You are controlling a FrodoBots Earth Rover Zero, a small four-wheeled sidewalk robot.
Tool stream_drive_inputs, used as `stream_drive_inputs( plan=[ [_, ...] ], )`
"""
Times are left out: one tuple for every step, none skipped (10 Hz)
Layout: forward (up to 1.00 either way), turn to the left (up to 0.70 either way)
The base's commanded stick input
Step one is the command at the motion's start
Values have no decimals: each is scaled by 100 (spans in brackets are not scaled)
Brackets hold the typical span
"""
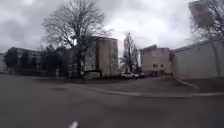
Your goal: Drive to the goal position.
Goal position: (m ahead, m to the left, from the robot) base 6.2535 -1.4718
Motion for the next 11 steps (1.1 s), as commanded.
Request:
stream_drive_inputs(
  plan=[
    [100, 0],
    [100, 0],
    [100, 0],
    [100, 0],
    [100, 0],
    [100, 0],
    [100, 0],
    [100, 0],
    [100, 0],
    [100, 0],
    [100, -4]
  ],
)
